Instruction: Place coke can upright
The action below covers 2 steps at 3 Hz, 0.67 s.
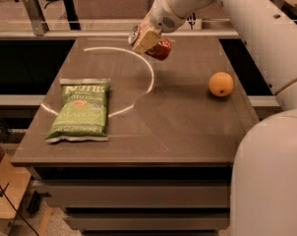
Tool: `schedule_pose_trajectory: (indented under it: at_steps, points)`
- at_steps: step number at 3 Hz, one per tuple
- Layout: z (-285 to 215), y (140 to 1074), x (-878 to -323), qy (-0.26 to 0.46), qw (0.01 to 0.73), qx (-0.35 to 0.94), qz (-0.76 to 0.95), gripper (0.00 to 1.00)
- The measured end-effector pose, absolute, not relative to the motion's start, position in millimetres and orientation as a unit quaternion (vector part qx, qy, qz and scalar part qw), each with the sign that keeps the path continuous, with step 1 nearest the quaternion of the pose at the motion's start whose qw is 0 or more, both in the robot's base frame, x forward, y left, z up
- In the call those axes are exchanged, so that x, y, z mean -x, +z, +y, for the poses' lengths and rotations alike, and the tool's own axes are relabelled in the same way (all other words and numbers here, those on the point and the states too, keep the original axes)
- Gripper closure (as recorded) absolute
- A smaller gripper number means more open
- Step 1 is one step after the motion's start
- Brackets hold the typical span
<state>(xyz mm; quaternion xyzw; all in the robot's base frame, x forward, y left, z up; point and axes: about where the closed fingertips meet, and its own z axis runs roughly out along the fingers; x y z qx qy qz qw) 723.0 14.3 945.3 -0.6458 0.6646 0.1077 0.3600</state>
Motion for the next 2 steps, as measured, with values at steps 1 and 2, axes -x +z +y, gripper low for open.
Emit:
schedule_pose_trajectory:
  at_steps: [1,2]
  points:
    - [13.0,947.4,-717.7,0.14,0.385,0.62,0.669,1.0]
    - [15.6,946.0,-709.3,0.173,0.417,0.592,0.668,1.0]
